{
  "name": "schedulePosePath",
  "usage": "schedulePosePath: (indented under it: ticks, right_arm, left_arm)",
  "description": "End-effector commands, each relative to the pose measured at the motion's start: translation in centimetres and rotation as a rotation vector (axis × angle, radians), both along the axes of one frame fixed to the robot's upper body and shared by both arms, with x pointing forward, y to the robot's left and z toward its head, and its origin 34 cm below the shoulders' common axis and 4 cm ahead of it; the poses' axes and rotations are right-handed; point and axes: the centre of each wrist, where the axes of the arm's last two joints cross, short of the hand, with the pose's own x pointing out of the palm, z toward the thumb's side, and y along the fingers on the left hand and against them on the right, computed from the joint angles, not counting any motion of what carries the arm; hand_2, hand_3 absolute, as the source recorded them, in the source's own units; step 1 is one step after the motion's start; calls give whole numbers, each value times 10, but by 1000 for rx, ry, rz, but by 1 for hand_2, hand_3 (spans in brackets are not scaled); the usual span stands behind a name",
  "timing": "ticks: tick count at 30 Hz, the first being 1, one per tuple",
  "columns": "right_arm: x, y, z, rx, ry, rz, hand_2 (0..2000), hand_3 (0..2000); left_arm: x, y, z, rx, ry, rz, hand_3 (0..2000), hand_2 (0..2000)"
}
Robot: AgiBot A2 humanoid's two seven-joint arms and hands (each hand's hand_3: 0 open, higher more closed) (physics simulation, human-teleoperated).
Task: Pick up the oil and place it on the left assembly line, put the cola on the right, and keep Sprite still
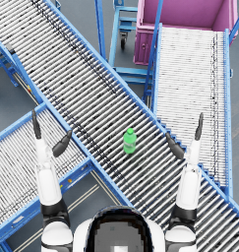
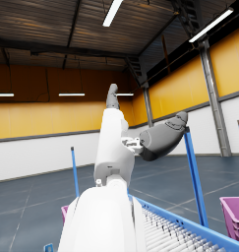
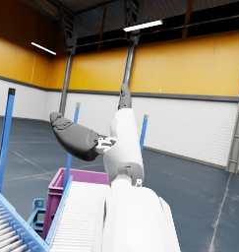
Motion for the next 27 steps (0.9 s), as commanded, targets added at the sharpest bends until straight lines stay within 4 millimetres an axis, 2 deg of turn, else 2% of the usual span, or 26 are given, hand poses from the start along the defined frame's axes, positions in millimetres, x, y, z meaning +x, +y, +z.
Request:
schedulePosePath:
  ticks: [1,2,3,4,5,6,8,13,27]
  right_arm:
    - [0,0,0,0,0,0,0,0]
    - [0,-1,5,-2,-19,-4,0,0]
    - [0,0,0,1,-2,0,0,0]
    - [0,0,1,1,-3,-1,0,0]
    - [1,0,6,-4,-21,0,0,0]
    - [0,0,1,1,-4,-1,0,0]
    - [0,1,8,-6,-30,3,0,0]
    - [0,3,1,7,1,25,0,0]
    - [2,35,-21,113,175,384,0,0]
  left_arm:
    - [0,2,5,1,-17,6,0,0]
    - [0,0,0,-1,-1,1,0,0]
    - [-1,1,6,3,-23,3,0,0]
    - [0,0,1,-1,-3,1,0,0]
    - [0,0,1,0,-5,1,0,0]
    - [-1,0,1,0,-6,1,0,0]
    - [-1,0,2,0,-7,1,0,0]
    - [0,-2,-2,-9,10,-19,0,0]
    - [2,-33,-46,-155,252,-303,0,0]
